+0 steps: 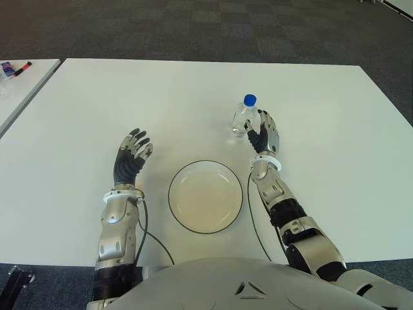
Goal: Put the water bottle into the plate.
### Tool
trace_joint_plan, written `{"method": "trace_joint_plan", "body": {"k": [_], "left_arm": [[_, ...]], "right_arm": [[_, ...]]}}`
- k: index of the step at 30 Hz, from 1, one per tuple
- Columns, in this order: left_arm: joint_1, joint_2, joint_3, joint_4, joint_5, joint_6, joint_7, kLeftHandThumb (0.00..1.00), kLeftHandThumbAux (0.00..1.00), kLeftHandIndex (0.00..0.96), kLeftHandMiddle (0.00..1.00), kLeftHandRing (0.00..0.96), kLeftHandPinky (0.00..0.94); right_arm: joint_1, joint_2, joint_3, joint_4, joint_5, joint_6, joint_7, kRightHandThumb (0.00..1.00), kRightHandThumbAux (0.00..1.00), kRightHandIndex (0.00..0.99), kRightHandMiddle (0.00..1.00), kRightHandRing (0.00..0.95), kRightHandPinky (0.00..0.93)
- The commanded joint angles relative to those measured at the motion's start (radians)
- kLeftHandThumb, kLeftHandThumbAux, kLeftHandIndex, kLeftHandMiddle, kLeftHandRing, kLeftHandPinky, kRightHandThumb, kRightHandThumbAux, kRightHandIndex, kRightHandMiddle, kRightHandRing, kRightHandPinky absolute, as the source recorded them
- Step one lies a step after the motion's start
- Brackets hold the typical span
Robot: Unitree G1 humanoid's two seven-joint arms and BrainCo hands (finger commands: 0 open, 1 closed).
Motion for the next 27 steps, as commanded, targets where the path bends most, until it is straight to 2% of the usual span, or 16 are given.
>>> {"method": "trace_joint_plan", "body": {"k": [1,14,27], "left_arm": [[0.006,-0.001,-0.002,0.027,0.010,-0.008,0.002,0.454,0.779,0.152,0.168,0.184,0.232],[-0.003,0.015,-0.006,0.044,0.005,-0.007,-0.025,0.456,0.756,0.127,0.151,0.174,0.230],[-0.008,0.015,-0.009,0.058,-0.005,-0.040,-0.046,0.542,0.673,0.138,0.166,0.200,0.276]], "right_arm": [[-0.010,0.000,0.001,0.010,0.005,0.001,0.004,0.386,0.202,0.000,0.000,0.000,0.000],[-0.013,-0.004,0.007,0.021,0.006,-0.022,0.000,0.391,0.221,0.000,0.000,0.000,0.000],[-0.023,-0.004,0.011,0.033,0.004,-0.035,-0.003,0.382,0.232,0.000,0.000,0.000,0.000]]}}
